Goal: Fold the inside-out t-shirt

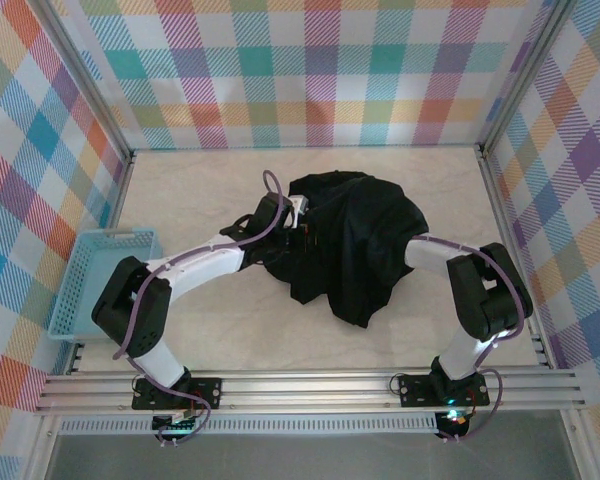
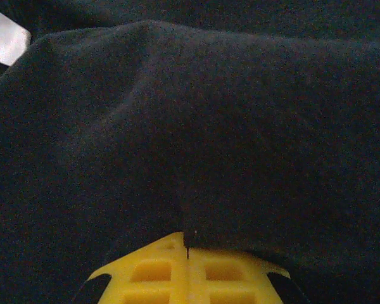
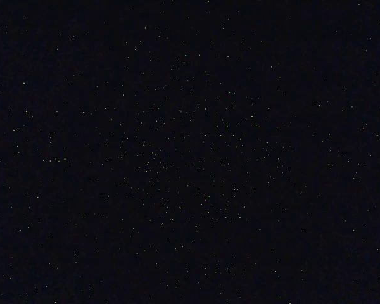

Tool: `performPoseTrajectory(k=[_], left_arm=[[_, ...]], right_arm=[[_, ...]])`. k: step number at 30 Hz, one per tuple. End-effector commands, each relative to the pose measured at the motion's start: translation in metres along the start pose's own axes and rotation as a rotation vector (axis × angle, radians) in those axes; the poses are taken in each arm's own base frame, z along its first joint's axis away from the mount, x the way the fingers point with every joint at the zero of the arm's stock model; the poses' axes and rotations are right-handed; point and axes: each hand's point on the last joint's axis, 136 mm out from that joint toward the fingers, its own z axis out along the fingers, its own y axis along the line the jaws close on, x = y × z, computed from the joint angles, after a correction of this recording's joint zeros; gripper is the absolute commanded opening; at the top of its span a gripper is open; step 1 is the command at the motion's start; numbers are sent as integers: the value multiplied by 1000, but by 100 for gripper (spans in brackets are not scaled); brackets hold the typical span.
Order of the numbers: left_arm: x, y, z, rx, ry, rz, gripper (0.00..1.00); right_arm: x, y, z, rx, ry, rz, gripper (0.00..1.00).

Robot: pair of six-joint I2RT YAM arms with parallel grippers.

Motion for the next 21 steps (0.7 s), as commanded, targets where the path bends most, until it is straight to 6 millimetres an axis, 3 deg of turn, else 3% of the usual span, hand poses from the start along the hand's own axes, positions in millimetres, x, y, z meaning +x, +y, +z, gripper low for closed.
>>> performPoseTrajectory(k=[1, 4, 7, 10, 16, 21], left_arm=[[1, -25, -29, -9, -80, 119, 22], [11, -40, -47, 32, -118, 176, 33], [12, -46, -60, 57, -166, 199, 59], [9, -47, -60, 30, -170, 220, 69], [5, -15, -36, -166, -131, 219, 67], [2, -19, -24, -151, -127, 206, 50]], right_arm=[[-18, -2, 1, 53, -44, -39, 86], [-20, -3, 2, 57, -46, -33, 86], [-19, 3, 5, 49, -43, -43, 86], [-17, 8, 7, 43, -38, -47, 86], [-12, 22, 6, 11, -33, -57, 86], [-5, 30, 6, 1, -22, -70, 86]])
